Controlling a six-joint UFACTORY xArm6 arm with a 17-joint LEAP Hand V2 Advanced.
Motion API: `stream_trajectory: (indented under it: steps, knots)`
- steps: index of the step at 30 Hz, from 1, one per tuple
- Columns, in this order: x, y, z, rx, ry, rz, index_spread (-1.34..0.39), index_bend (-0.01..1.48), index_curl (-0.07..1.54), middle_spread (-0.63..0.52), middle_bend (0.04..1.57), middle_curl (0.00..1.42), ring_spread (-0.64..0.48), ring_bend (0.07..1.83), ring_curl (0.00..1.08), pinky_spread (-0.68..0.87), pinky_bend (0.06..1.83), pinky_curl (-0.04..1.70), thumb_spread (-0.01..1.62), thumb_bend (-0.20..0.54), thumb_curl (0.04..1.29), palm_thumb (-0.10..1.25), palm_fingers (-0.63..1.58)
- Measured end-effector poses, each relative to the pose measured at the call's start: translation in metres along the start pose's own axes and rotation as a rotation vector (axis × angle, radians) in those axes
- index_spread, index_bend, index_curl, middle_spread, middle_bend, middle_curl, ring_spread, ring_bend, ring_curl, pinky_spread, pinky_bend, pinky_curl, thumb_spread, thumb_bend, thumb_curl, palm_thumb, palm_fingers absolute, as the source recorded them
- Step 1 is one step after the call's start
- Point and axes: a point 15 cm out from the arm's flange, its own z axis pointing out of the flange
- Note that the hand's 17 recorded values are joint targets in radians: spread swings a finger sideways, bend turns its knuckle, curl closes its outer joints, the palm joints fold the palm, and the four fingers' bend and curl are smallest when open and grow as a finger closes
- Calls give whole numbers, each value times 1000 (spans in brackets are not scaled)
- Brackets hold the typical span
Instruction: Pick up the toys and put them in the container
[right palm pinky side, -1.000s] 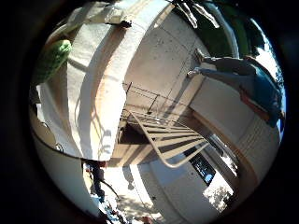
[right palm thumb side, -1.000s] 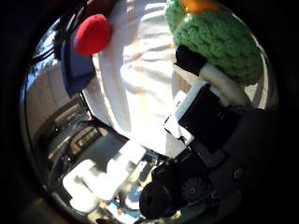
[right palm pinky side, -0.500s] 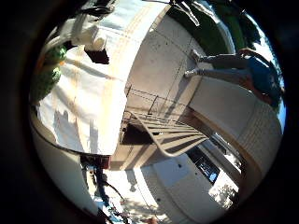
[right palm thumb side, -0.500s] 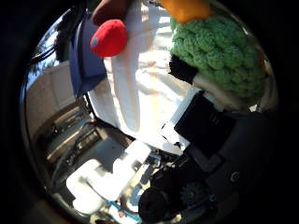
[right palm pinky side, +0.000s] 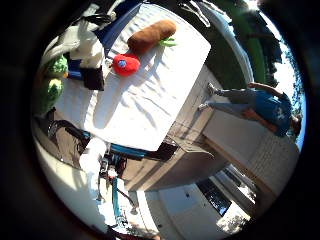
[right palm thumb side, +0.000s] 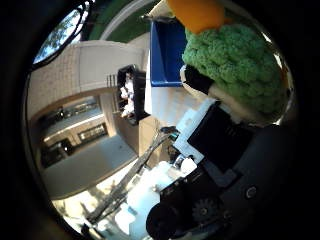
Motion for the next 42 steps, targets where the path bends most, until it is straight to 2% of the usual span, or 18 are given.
stream_trajectory:
  steps: [2, 4, 6, 8, 11, 12, 13, 15, 17, 18, 21, 27, 31, 36, 42]
  knots:
    - [-36, -46, -6, 90, 22, -25, -949, 697, -19, -243, 1105, 1032, -102, 1389, 793, 158, 1523, 677, 1251, -12, 527, 977, 964]
    - [-54, -72, -5, 141, 31, -32, -971, 723, -16, -244, 1118, 1045, -105, 1381, 800, 154, 1527, 690, 1255, -36, 519, 923, 930]
    - [-63, -102, 2, 186, 36, -34, -982, 753, -11, -241, 1124, 1052, -108, 1388, 807, 152, 1519, 708, 1260, -30, 515, 892, 902]
    - [-71, -132, 21, 195, 34, -28, -953, 826, 13, -230, 1094, 1037, -87, 1364, 787, 165, 1477, 698, 1264, -28, 508, 873, 950]
    - [-76, -160, 51, 151, 29, -13, -824, 921, 59, -188, 957, 960, -20, 1227, 718, 223, 1386, 665, 1262, -28, 496, 846, 923]
    - [-76, -169, 59, 138, 28, -11, -714, 926, 80, -166, 802, 906, 14, 1182, 705, 245, 1370, 671, 1260, -28, 488, 830, 734]
    - [-75, -179, 65, 125, 29, -9, -672, 909, 82, -162, 750, 891, 23, 1180, 707, 254, 1371, 679, 1259, -30, 486, 822, 650]
    - [-73, -197, 81, 94, 30, -6, -506, 810, 79, -128, 581, 818, 73, 1132, 681, 291, 1331, 677, 1251, -30, 474, 798, 309]
    - [-69, -208, 99, 53, 30, -2, -406, 760, 84, -94, 494, 760, 115, 1070, 641, 323, 1284, 653, 1243, -32, 467, 777, 158]
    - [-68, -212, 108, 34, 28, 0, -346, 735, 92, -70, 438, 718, 147, 1014, 607, 342, 1219, 623, 1239, -33, 461, 764, 43]
    - [-64, -216, 125, -2, 27, 6, -275, 645, 105, 1, 322, 607, 224, 810, 487, 398, 1100, 534, 1213, -36, 447, 730, -104]
    - [-53, -205, 137, -87, 18, 24, -365, 413, 116, 98, 137, 462, 300, 540, 356, 445, 929, 427, 1166, -31, 423, 698, -175]
    - [-39, -200, 136, -100, 29, 32, -387, 333, 132, 122, 116, 401, 316, 486, 331, 464, 873, 389, 1154, -22, 416, 712, -134]
    - [11, -185, 113, -94, 116, 42, -395, 246, 161, 135, 122, 336, 324, 440, 315, 474, 807, 346, 1142, -25, 408, 724, -100]
    - [68, -149, 80, -104, 111, 32, -382, 196, 206, 113, 142, 298, 302, 409, 310, 456, 689, 293, 1140, -21, 407, 741, -48]
